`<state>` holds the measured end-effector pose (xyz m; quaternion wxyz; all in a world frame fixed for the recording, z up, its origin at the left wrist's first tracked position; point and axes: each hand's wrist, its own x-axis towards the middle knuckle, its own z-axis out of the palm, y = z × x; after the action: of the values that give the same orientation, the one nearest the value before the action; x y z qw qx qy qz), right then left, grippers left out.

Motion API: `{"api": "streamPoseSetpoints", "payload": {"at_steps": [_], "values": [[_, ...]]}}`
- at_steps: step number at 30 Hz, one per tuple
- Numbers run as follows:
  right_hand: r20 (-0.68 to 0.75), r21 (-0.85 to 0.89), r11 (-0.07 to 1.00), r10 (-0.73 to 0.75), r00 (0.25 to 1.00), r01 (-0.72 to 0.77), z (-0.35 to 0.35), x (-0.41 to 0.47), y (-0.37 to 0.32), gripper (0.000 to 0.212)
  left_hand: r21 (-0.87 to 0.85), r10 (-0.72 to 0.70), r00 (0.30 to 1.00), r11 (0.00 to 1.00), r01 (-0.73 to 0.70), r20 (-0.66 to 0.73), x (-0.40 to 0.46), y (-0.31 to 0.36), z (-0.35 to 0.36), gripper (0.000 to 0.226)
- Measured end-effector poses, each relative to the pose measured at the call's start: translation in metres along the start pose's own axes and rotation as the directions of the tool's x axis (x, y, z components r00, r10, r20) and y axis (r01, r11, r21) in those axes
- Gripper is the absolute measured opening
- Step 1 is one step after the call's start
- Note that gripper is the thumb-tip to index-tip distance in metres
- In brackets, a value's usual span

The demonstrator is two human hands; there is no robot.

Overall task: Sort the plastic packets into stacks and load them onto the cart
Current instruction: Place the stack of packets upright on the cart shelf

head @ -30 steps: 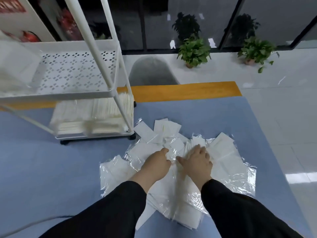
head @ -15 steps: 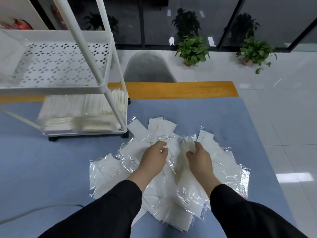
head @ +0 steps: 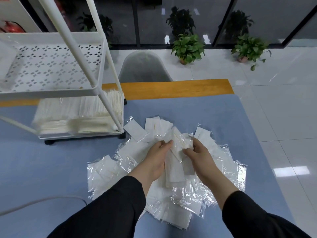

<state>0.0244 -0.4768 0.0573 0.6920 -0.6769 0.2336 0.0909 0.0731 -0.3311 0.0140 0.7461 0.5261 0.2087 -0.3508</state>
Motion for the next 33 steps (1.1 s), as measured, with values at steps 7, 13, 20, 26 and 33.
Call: {"api": "streamPoseSetpoints", "payload": {"at_steps": [7,13,20,26,33], "values": [[0.044,-0.028,0.999,-0.041,0.998,0.042,0.011,-0.001,0.0,0.047,-0.052,-0.101,0.988,0.993,0.107,0.119,-0.017,0.014,-0.004,0.035],[0.012,-0.312,0.947,-0.079,0.997,0.079,0.028,0.001,0.0,0.045,0.001,0.036,0.998,0.999,-0.036,-0.053,-0.017,0.012,-0.006,0.046],[-0.02,-0.283,0.957,-0.078,0.997,0.069,0.042,0.002,0.005,0.025,-0.031,0.137,0.985,0.99,-0.14,-0.104,-0.021,0.02,-0.02,0.025],[-0.034,-0.273,0.96,-0.074,0.997,0.062,0.051,0.001,0.007,0.038,-0.096,0.153,0.978,0.981,-0.168,-0.139,-0.025,0.016,-0.031,0.039],[0.044,-0.054,0.995,0.084,0.996,-0.081,0.064,-0.021,0.013,0.023,-0.216,0.236,0.94,0.932,-0.291,-0.247,-0.04,0.045,-0.039,0.023]]}}
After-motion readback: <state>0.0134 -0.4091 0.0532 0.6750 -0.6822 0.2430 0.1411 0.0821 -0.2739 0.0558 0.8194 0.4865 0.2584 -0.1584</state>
